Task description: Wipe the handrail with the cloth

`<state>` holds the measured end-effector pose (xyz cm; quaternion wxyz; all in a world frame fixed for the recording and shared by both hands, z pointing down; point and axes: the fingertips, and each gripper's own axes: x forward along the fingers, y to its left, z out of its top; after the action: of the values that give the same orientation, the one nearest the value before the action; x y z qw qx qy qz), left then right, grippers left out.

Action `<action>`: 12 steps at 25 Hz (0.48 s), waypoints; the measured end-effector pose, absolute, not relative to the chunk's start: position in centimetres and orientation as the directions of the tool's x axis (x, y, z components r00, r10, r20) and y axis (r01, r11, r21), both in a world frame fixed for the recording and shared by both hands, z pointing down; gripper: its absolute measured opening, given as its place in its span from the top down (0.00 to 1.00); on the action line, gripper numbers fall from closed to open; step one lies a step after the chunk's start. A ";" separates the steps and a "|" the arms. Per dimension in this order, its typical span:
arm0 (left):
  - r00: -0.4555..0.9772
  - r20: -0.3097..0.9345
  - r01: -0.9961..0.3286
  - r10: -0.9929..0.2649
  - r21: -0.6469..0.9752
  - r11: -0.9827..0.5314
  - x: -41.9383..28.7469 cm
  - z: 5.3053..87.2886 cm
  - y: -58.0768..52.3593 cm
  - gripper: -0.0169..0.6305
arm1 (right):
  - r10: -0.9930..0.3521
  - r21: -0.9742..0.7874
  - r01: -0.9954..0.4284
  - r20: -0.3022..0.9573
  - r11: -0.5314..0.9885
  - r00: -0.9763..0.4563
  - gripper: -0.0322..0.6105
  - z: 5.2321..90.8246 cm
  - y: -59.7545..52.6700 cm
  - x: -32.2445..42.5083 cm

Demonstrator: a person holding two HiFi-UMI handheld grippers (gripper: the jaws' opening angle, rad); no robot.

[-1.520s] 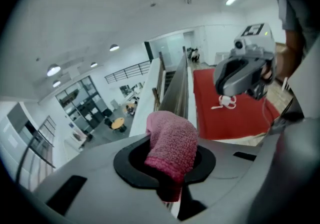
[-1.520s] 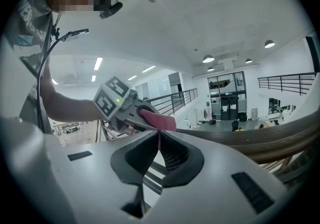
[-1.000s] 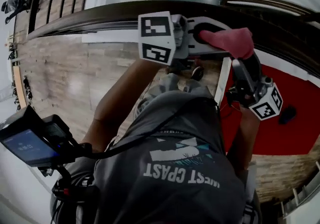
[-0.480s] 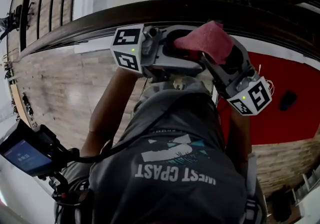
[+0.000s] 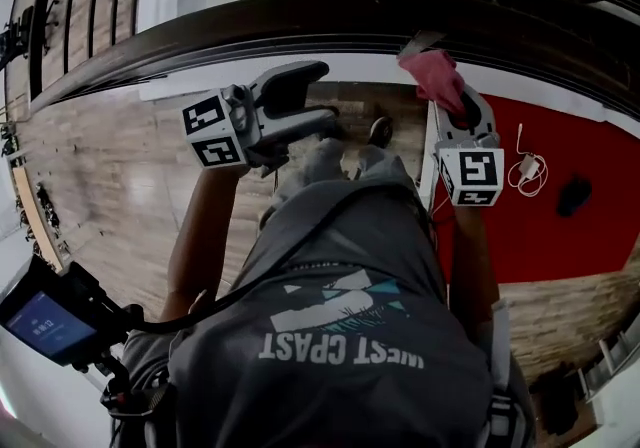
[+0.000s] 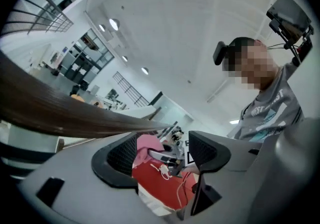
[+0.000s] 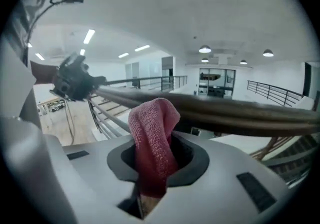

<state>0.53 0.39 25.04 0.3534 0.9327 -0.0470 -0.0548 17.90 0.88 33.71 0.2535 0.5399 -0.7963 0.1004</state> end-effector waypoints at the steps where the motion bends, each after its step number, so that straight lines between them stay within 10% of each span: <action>1: 0.986 -0.060 -0.073 -0.156 0.682 -0.728 -0.4 25.6 0.6 0.47 | -0.799 0.120 -0.918 0.543 0.377 -0.257 0.84 35.5 0.7 18.7; 12: 0.953 -0.020 -0.182 -0.302 0.760 -0.624 -9.8 30.5 1.4 0.47 | -0.774 -0.054 -0.998 0.630 0.029 -0.056 0.84 51.8 -9.0 15.4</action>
<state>-9.85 1.42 30.51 0.4121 0.8982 -0.1347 -0.0727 15.42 -9.02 51.78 0.2225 0.6499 -0.6819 0.2515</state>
